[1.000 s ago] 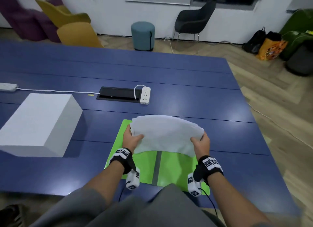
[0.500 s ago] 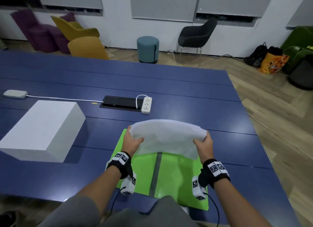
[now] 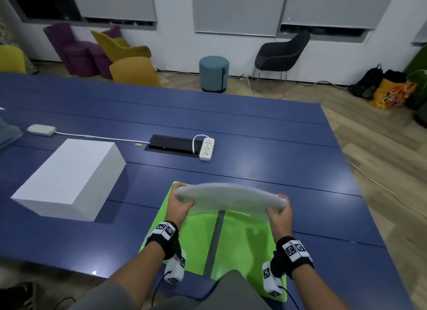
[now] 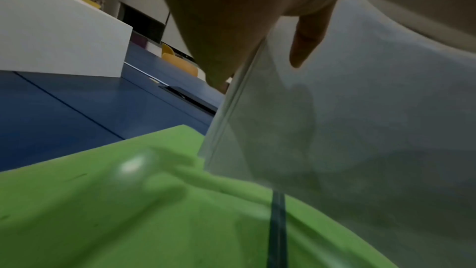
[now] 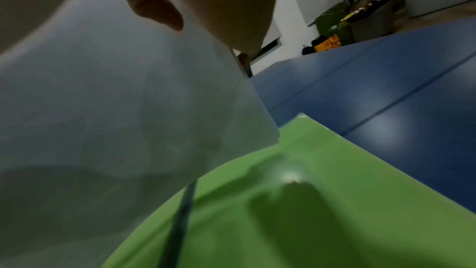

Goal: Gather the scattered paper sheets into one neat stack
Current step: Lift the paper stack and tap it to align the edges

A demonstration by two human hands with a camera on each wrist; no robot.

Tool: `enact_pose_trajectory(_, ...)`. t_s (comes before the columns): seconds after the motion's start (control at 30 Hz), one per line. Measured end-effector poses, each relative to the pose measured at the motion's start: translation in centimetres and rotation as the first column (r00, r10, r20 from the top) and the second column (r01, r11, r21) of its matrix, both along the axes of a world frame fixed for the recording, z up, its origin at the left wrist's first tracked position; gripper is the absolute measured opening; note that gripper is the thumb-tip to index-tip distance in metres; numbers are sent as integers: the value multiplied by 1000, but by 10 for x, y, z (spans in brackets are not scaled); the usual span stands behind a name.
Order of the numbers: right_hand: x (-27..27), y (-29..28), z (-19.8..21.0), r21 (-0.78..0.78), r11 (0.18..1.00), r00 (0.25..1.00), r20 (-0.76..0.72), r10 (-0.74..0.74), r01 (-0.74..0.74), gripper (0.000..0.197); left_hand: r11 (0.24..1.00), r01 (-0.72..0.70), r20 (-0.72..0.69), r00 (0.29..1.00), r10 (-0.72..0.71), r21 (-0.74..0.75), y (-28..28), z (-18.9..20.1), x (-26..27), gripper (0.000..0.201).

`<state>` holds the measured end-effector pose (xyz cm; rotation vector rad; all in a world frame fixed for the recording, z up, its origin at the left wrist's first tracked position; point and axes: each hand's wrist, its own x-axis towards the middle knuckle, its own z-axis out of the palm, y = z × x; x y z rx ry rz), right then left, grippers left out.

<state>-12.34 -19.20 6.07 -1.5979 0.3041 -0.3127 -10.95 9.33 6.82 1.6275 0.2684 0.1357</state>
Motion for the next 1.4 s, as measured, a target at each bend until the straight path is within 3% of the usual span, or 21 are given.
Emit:
enact_pose_trajectory(0.07,-7,6,-9,-43,999,997,-77,14,-17,28,999,44,-61,997,-42,21,-4,-9,-3,49)
enact_pose_trajectory(0.13,-11,10,-16,-68,998,993,-121,-18,10,26,998,47,-95,995,-42,49,-10,-17,-3,37)
enact_pose_trajectory(0.2,-8,8,-11,-89,995,991,-121,-49,38,24,999,-3,-85,996,7,41,-10,-18,4,26)
enact_pose_trajectory(0.33,-8,3,-6,-60,997,992,-113,-62,56,26,1000,3,-63,998,-3,-9,5,-16,8,26)
enact_pose_trajectory(0.5,-21,22,-31,-68,996,955,-295,28,-50,32,994,101,-284,955,-86,40,8,-44,-7,29)
enact_pose_trajectory(0.6,-11,24,-22,-87,995,944,-328,22,-54,35,992,90,-219,973,-69,89,6,-34,8,25)
enact_pose_trajectory(0.7,6,16,0,-169,986,977,-210,-28,-8,59,965,133,-117,987,-108,228,11,-10,31,21)
enact_pose_trajectory(0.77,22,15,24,-423,902,992,-47,-121,90,77,910,205,-29,978,-209,360,10,13,46,26)
enact_pose_trajectory(0.8,32,18,37,-556,828,995,-16,-98,73,83,864,236,5,964,-266,445,8,24,54,28)
enact_pose_trajectory(0.87,51,30,57,-716,677,985,-127,116,-172,81,714,261,6,937,-348,650,-2,49,66,22)
enact_pose_trajectory(0.9,59,36,63,-696,640,946,-216,244,-324,70,635,245,0,933,-359,733,-10,63,70,16)
enact_pose_trajectory(0.97,70,45,69,-553,717,905,-257,339,-425,37,534,197,29,922,-385,822,-25,89,79,8)
enact_pose_trajectory(1.03,72,49,72,-395,857,941,-201,271,-331,27,526,143,112,899,-423,838,-33,106,86,10)
enact_pose_trajectory(1.1,70,50,76,-237,943,968,-147,202,-232,23,590,86,179,909,-376,803,-25,106,95,30)
enact_pose_trajectory(1.17,66,46,76,-126,979,984,-89,152,-163,24,693,-10,191,964,-186,721,-5,96,102,70)
enact_pose_trajectory(1.23,63,42,74,-12,996,995,-51,89,-90,24,845,-16,117,992,-56,534,14,81,105,110)
enact_pose_trajectory(1.27,61,40,74,39,998,998,-37,59,-58,23,933,47,66,995,-76,358,18,76,103,121)
enact_pose_trajectory(1.33,61,42,71,87,996,1000,-21,19,-18,22,975,223,-13,975,-223,18,9,73,92,109)
enact_pose_trajectory(1.4,62,51,71,94,995,1000,6,-15,14,22,958,271,-10,962,-273,-96,-10,76,79,66)
